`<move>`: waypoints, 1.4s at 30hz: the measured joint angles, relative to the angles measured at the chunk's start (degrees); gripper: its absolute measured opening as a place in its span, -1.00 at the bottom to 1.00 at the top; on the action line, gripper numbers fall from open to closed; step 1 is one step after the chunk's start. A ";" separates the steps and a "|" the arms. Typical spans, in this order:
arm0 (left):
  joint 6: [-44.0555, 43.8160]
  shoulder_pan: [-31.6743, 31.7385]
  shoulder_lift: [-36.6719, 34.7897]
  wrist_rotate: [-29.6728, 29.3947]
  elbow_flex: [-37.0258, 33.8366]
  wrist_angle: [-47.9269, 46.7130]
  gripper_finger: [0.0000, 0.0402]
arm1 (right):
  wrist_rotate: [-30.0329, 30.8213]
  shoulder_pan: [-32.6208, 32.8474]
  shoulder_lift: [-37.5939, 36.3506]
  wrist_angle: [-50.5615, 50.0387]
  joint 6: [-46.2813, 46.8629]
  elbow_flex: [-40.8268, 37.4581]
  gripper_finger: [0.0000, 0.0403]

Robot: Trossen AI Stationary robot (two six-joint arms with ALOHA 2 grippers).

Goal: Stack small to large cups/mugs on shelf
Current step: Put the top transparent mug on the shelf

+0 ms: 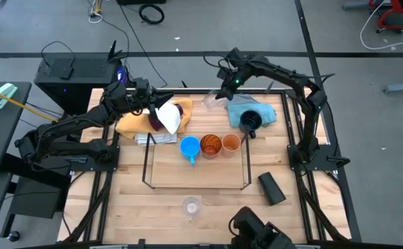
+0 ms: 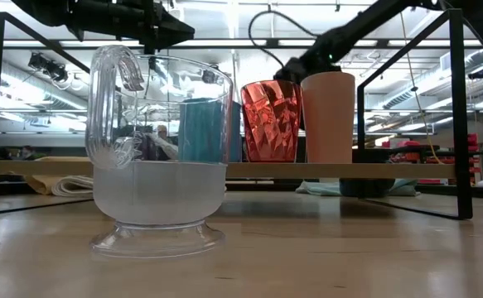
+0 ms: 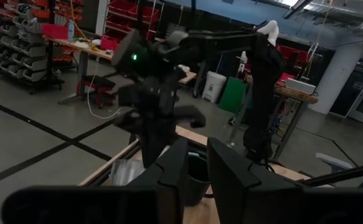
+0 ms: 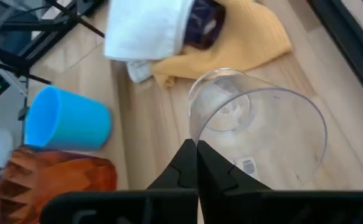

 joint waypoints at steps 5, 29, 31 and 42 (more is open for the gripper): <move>0.00 0.00 0.01 0.00 0.00 -0.02 -0.65 | 1.86 2.39 -0.01 -9.15 -5.07 6.25 -1.00; -8.06 11.66 -0.66 4.98 0.00 0.64 -0.64 | 7.81 22.61 -1.41 -2.80 -8.55 21.55 -1.00; -8.26 12.37 -0.66 6.53 0.00 0.60 -0.66 | 7.87 23.99 -1.12 -1.67 -8.34 21.50 -1.00; -12.78 15.04 -0.66 13.28 0.00 0.63 -0.62 | 9.42 30.84 1.69 7.97 -5.74 21.50 -1.00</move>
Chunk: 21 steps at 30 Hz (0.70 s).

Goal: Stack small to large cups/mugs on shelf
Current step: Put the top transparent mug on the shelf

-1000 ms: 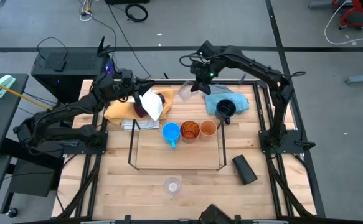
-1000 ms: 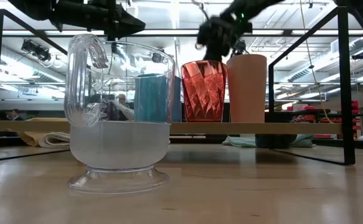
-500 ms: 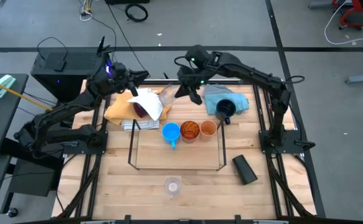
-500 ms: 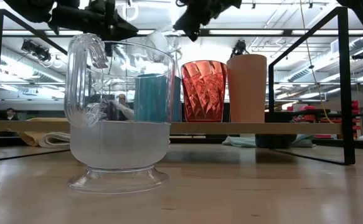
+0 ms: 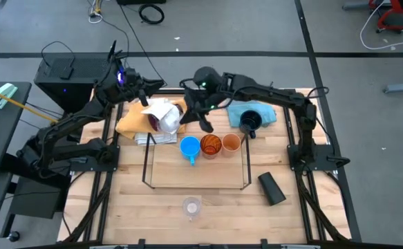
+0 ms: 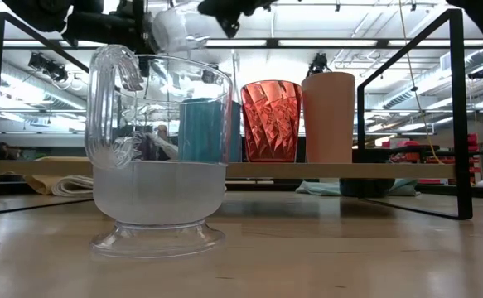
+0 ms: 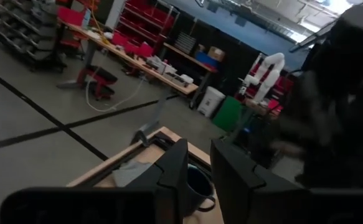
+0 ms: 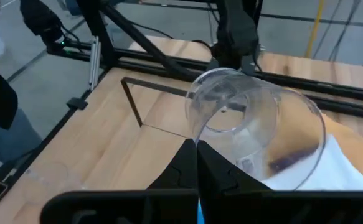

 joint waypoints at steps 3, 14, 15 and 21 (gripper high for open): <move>-0.93 0.13 0.00 1.81 0.00 -0.04 -0.62 | 0.29 1.19 2.41 -0.30 -0.33 0.00 -1.00; -0.05 0.13 0.00 4.13 0.00 -0.11 -0.62 | 3.92 4.26 6.59 -1.03 -11.18 -0.10 -1.00; -0.05 0.13 0.00 4.17 0.00 -0.09 -0.62 | 5.29 4.50 6.73 -0.72 -12.50 -0.06 -1.00; -0.89 0.13 0.00 4.91 0.00 -0.14 -0.59 | 10.06 4.70 7.33 -2.82 -17.83 -0.04 -1.00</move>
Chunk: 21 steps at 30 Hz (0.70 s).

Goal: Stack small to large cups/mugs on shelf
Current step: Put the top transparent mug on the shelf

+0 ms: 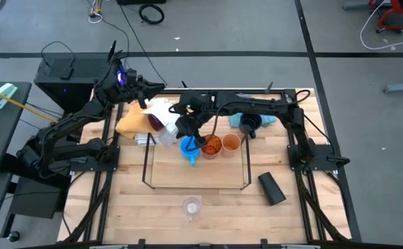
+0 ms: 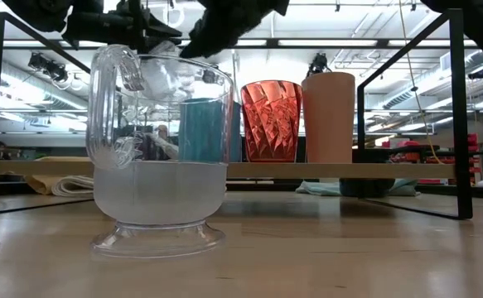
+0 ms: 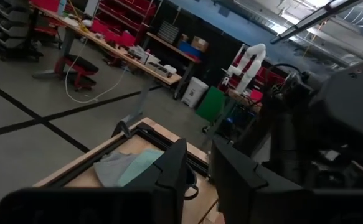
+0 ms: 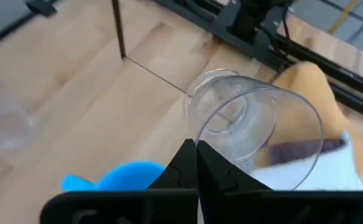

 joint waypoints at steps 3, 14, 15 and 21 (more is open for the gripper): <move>-0.51 0.00 0.00 1.60 0.00 -0.05 -0.60 | 1.10 -0.10 0.82 0.34 -0.25 0.04 -1.00; -0.08 0.00 0.02 3.33 0.00 -0.61 -0.59 | 2.10 -0.03 8.19 -6.58 0.66 13.99 -1.00; -0.07 0.00 0.00 3.31 0.00 -0.61 -0.59 | 2.11 -0.03 9.46 -8.28 0.64 16.66 -1.00; -0.05 -0.02 0.02 3.98 0.00 -0.89 -0.59 | 2.18 0.04 10.36 -13.24 0.33 15.50 -1.00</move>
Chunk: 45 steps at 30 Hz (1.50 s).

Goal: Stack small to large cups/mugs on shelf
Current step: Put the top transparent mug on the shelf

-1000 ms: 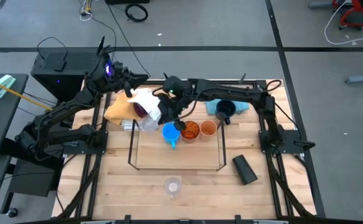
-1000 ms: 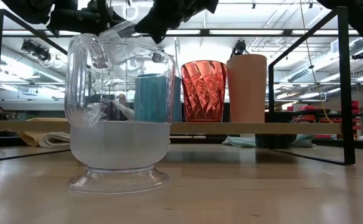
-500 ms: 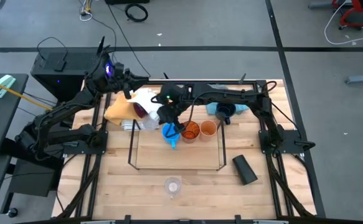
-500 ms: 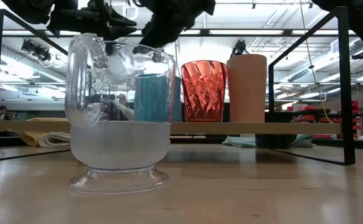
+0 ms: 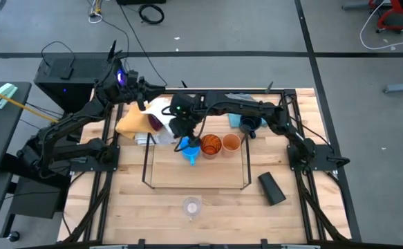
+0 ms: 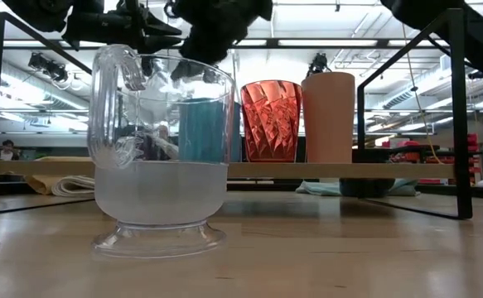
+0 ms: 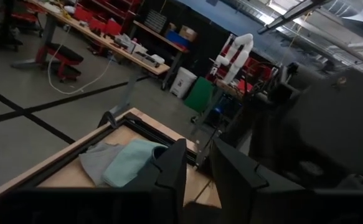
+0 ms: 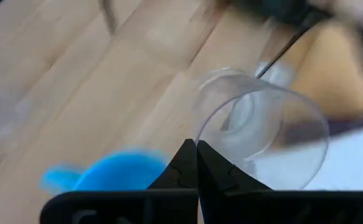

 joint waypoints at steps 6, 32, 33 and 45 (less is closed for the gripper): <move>1.49 0.00 0.00 0.32 -0.02 -0.31 -0.61 | 0.58 1.55 1.04 -2.08 -0.13 0.85 -1.00; 3.17 0.22 0.00 0.33 -0.01 0.04 -0.57 | -0.58 1.79 4.10 2.64 3.97 0.94 -1.00; 3.15 0.22 0.00 0.34 -0.02 0.04 -0.57 | -0.61 1.87 4.36 1.97 4.00 0.94 -1.00; 3.04 0.22 0.00 0.34 -0.02 0.02 -0.60 | -0.73 2.61 5.56 1.19 3.87 0.98 -1.00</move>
